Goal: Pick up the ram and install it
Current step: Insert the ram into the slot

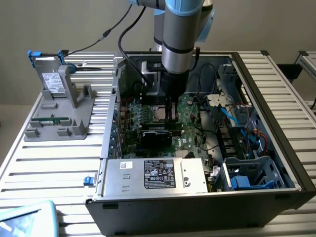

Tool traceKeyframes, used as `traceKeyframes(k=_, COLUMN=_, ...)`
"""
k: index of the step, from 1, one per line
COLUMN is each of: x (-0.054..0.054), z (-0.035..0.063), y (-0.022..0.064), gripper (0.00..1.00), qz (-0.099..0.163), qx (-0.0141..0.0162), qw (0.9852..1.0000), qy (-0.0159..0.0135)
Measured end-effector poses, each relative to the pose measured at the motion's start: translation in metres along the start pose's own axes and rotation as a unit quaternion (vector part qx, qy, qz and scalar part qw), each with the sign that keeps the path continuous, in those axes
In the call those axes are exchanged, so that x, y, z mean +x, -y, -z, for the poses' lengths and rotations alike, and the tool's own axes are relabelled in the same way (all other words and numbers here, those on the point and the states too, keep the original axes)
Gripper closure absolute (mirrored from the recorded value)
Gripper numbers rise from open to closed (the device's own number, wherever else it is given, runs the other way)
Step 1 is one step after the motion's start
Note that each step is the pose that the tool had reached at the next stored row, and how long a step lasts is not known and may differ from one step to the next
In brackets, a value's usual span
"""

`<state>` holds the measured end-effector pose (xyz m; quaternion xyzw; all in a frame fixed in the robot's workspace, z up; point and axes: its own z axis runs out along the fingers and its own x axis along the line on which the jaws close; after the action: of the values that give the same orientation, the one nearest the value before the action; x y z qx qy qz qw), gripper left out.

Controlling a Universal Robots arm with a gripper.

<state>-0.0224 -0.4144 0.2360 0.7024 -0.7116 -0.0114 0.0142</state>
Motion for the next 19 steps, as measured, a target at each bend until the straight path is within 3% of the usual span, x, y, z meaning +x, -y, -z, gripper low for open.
traceKeyframes(k=19, x=0.0000, z=-0.0023, y=-0.0007, gripper=0.87, qz=0.000, qx=0.0000, qw=1.0000, qy=0.0003)
